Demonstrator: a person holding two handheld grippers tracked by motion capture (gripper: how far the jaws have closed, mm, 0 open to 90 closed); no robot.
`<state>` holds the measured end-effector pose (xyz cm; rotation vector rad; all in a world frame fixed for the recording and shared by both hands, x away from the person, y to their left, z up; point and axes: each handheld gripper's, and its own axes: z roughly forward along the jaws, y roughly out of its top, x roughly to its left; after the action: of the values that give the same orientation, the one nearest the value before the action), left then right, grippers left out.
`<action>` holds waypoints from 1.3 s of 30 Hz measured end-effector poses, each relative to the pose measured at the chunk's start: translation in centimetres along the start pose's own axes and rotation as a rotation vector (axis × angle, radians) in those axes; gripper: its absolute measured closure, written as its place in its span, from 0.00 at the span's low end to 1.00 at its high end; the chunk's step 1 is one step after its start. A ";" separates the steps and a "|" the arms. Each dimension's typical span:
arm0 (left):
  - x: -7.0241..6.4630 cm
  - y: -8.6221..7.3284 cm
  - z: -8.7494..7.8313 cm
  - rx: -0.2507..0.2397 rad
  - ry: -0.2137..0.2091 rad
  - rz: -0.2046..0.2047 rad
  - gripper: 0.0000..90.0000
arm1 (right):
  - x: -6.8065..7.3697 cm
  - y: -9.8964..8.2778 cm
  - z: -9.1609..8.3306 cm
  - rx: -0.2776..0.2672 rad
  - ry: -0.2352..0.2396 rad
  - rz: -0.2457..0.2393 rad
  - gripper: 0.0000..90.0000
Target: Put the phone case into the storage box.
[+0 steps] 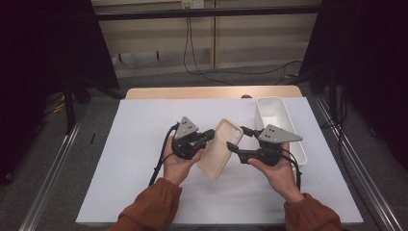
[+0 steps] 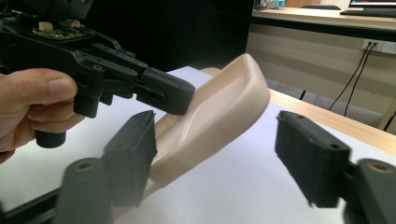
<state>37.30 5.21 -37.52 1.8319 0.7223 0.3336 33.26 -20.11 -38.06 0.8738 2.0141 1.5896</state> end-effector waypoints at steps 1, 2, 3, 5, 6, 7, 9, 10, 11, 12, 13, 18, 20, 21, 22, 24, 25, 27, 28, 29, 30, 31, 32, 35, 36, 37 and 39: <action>0.0 0.0 0.0 -0.003 0.001 -0.002 0.98 | 0.0 0.0 0.0 0.001 0.002 -0.004 0.42; 0.0 0.0 -0.1 -0.005 0.001 -0.002 0.98 | 0.0 -0.1 0.0 0.003 0.004 -0.006 0.46; 0.1 0.0 -0.1 -0.006 0.003 -0.002 0.98 | 0.0 -0.1 0.0 0.004 0.007 -0.003 0.50; 0.1 0.0 -0.2 -0.009 0.005 -0.003 0.98 | -0.1 -0.1 0.0 0.008 0.011 -0.001 0.52; 0.1 0.0 -0.2 -0.009 0.009 -0.004 0.98 | -0.1 -0.2 0.0 0.008 0.010 -0.001 0.55; 0.1 0.0 -0.3 -0.014 0.011 -0.006 0.98 | -0.2 -0.2 0.0 0.010 0.013 0.002 0.58; 0.2 0.0 -0.4 -0.014 0.007 -0.006 0.98 | -0.2 -0.3 0.0 0.014 0.011 0.004 0.61; 0.2 0.0 -0.4 -0.015 0.008 -0.006 0.98 | -0.3 -0.3 0.1 0.014 0.015 0.010 0.63; 0.2 0.0 -0.4 -0.013 0.007 -0.006 0.98 | -0.3 -0.3 0.1 0.014 0.014 0.012 0.64; 0.2 0.0 -0.4 -0.014 0.007 -0.005 0.98 | -0.3 -0.3 0.1 0.014 0.011 0.015 0.65; 0.2 0.0 -0.5 -0.013 0.008 -0.005 0.98 | -0.3 -0.4 0.1 0.014 0.011 0.016 0.66; 0.1 -0.1 -0.5 -0.016 0.005 -0.005 0.98 | -0.5 -0.4 0.0 0.015 0.002 0.020 0.70; 0.0 -0.1 -0.6 -0.015 0.000 -0.003 0.98 | -0.6 -0.4 0.0 0.012 -0.002 0.024 0.72; 0.0 -0.1 -0.6 -0.014 0.002 -0.004 0.98 | -0.6 -0.4 -0.1 0.009 -0.005 0.026 0.73; -0.1 -0.1 -0.6 -0.013 -0.001 -0.001 0.98 | -0.6 -0.4 -0.1 0.007 -0.008 0.025 0.75; -0.2 -0.2 -0.6 -0.005 -0.002 0.002 0.98 | -0.7 -0.4 -0.1 -0.001 -0.014 0.025 0.77; -0.2 -0.2 -0.5 -0.003 -0.004 0.005 0.98 | -0.8 -0.4 -0.2 -0.003 -0.020 0.021 0.79; -0.3 -0.3 -0.5 0.002 -0.009 0.006 0.98 | -0.8 -0.3 -0.3 -0.008 -0.026 0.022 0.81; -0.3 -0.4 -0.4 0.009 -0.010 0.011 0.98 | -0.8 -0.3 -0.3 -0.009 -0.030 0.019 0.83; -0.3 -0.4 -0.4 0.008 -0.012 0.008 0.98 | -0.8 -0.3 -0.3 -0.009 -0.030 0.016 0.84; -0.3 -0.4 -0.3 0.007 -0.014 0.007 0.98 | -0.9 -0.3 -0.4 -0.011 -0.035 0.018 0.84; -0.3 -0.4 -0.3 0.007 -0.013 0.007 0.98 | -0.9 -0.4 -0.3 -0.015 -0.036 0.020 0.85; -0.3 -0.5 -0.3 0.007 -0.016 0.005 0.98 | -0.9 -0.4 -0.3 -0.015 -0.036 0.020 0.85; -0.3 -0.5 -0.4 0.009 -0.015 0.009 0.98 | -0.8 -0.4 -0.3 -0.016 -0.050 0.009 0.85; -0.4 -0.5 -0.4 0.012 -0.018 0.009 0.98 | -0.8 -0.4 -0.3 -0.017 -0.051 0.008 0.85; -0.4 -0.5 -0.4 0.011 -0.028 0.009 0.98 | -0.9 -0.4 -0.3 -0.019 -0.054 0.008 0.86; -0.5 -0.6 -0.4 0.015 -0.023 0.015 1.00 | -0.9 -0.3 -0.4 -0.026 -0.067 -0.004 0.89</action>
<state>36.50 5.34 -37.88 1.8537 0.6972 0.3175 33.57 -21.04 -38.29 0.9012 1.9437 1.5601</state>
